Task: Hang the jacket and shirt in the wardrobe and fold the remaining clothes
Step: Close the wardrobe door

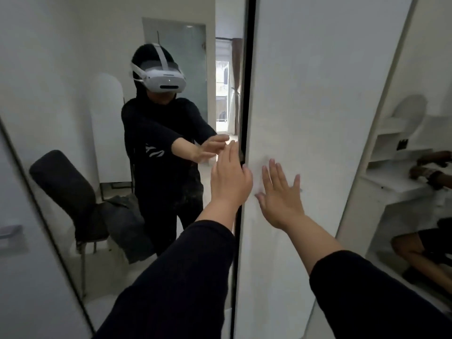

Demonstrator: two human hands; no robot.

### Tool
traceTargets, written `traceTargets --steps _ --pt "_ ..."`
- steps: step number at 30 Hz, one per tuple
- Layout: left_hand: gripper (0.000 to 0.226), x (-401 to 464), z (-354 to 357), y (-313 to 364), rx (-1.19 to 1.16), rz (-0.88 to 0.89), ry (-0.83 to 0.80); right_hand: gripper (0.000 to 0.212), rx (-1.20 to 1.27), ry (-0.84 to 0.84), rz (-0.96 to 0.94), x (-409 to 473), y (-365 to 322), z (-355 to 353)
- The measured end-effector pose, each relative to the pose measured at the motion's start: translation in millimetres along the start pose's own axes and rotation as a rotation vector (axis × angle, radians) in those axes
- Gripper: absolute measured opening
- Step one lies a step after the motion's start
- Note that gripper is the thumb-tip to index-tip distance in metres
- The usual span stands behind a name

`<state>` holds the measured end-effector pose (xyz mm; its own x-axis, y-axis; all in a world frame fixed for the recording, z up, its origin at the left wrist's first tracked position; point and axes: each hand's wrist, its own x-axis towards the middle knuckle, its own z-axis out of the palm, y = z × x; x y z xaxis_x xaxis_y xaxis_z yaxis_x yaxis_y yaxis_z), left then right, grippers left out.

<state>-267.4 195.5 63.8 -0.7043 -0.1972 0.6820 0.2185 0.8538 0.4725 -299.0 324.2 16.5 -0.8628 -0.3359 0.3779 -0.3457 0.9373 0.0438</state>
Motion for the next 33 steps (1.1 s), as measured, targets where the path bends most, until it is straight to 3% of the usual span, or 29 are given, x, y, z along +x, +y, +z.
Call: traceTargets --steps 4,10,16,23,27,33 --pt "0.068 5 26 28 -0.112 -0.136 -0.152 0.065 0.124 -0.072 -0.051 -1 16 22" --pt "0.081 3 38 48 -0.166 -0.303 -0.104 0.065 0.268 -0.089 -0.115 -11 24 45" --pt "0.084 -12 35 67 -0.135 -0.334 -0.103 0.065 0.220 -0.109 -0.145 -21 32 34" --pt "0.081 -47 27 78 -0.061 -0.181 -0.109 0.067 0.338 -0.066 -0.094 -54 45 18" --pt "0.079 -71 15 83 0.028 0.000 -0.129 0.070 0.334 -0.078 -0.062 -82 56 3" --pt "0.082 -104 17 99 0.063 0.252 -0.108 0.053 0.204 -0.027 0.023 -123 78 -22"
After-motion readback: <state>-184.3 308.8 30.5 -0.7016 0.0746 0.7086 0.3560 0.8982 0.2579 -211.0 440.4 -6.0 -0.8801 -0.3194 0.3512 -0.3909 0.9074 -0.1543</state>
